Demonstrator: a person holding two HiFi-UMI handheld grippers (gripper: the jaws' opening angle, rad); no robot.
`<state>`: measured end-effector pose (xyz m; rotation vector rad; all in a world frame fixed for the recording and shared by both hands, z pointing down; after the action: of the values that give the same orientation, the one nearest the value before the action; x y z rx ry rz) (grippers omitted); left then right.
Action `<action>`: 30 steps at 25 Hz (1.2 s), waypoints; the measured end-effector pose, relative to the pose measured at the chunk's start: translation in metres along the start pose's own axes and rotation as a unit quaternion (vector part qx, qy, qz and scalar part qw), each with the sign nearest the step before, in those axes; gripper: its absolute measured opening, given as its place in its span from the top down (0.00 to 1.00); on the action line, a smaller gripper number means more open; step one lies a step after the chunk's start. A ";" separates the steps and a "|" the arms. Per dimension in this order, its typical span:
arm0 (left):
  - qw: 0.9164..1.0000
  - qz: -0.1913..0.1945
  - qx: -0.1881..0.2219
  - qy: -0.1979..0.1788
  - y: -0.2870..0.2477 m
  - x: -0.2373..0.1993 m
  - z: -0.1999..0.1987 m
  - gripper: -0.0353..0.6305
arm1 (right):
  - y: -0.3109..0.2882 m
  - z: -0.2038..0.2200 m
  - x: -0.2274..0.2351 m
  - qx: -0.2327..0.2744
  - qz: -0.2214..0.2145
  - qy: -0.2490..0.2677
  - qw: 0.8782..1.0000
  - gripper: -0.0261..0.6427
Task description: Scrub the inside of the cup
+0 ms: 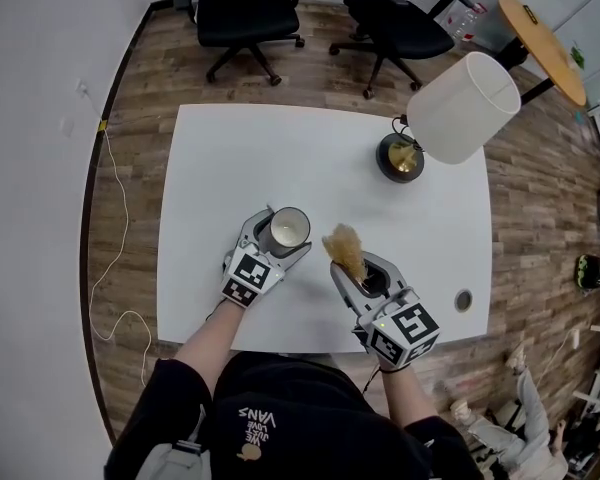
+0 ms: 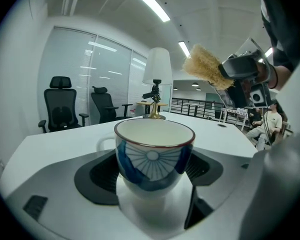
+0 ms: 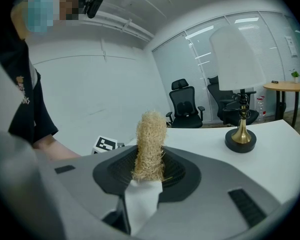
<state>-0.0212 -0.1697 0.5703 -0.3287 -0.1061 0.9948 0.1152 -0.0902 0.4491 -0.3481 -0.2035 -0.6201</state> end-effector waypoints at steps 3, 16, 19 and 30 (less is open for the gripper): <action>1.000 0.009 0.001 -0.013 0.009 0.002 -0.011 0.36 | 0.000 -0.004 0.000 0.003 -0.008 0.012 1.000 0.78; 0.989 0.010 -0.058 -0.134 0.070 0.029 -0.072 0.36 | 0.003 -0.020 -0.022 0.012 -0.066 0.057 0.996 0.78; 0.987 0.000 -0.069 -0.147 0.085 0.035 -0.081 0.36 | 0.002 -0.022 -0.037 0.017 -0.087 0.067 0.994 0.78; 0.965 -0.026 -0.133 -0.225 0.107 0.059 -0.095 0.36 | 0.011 -0.020 -0.071 -0.007 -0.160 0.103 0.982 0.78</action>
<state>-0.0528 -0.0875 0.4429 -0.3374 -0.6621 0.9900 0.0668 -0.0518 0.4079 -0.2633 -0.0555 -0.9705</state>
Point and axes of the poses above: the fingertips, and each gripper's own axes: y backward along the fingers, x to its right, z out of its underside, the point moved 6 cm from there along y, backward along the fingers, and after that the axes turned 7 degrees about x, right-handed, at the moved point
